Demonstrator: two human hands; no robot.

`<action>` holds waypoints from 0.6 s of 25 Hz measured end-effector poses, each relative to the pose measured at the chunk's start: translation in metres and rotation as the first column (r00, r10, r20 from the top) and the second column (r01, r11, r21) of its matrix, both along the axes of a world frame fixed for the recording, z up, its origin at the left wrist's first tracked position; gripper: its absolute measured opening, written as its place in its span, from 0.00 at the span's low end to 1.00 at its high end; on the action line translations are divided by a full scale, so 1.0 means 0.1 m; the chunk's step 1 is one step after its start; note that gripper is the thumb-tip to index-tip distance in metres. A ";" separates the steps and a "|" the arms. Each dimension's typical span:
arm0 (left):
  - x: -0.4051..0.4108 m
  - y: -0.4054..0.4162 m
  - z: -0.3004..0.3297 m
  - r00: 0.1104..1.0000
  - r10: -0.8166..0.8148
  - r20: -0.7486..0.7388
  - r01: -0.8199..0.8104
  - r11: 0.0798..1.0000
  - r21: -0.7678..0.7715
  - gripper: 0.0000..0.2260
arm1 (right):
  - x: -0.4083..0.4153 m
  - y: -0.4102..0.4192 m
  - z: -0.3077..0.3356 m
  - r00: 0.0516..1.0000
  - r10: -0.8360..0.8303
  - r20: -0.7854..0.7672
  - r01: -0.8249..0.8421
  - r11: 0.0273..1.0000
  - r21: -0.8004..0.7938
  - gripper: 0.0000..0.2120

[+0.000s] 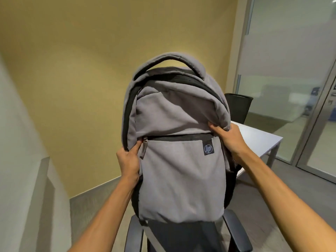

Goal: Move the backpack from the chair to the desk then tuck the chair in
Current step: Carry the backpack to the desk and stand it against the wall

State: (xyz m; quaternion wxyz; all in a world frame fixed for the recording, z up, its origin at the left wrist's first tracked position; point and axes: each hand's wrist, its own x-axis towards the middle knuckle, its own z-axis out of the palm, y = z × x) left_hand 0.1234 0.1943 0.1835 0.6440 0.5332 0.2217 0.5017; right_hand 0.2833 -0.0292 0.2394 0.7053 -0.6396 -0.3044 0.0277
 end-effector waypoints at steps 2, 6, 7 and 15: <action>0.04 0.17 0.01 0.999 0.016 0.042 -0.015 0.999 -0.034 0.03 | 0.09 0.00 -0.16 0.983 0.184 0.003 -0.184 0.983 -0.021 0.21; 0.24 0.36 0.01 0.999 0.021 0.024 -0.019 0.997 -0.071 0.03 | 0.27 0.08 -0.73 0.934 0.337 -0.119 -0.352 0.924 -0.147 0.44; 0.30 0.38 0.00 1.000 0.020 0.004 -0.020 0.997 -0.071 0.02 | 0.30 0.14 -0.81 0.953 0.287 -0.100 -0.300 0.939 -0.168 0.42; 0.72 0.66 -0.10 0.995 0.052 -0.091 -0.051 0.999 0.013 0.07 | 0.65 0.60 -0.84 0.997 -0.049 0.053 0.057 0.986 -0.155 0.14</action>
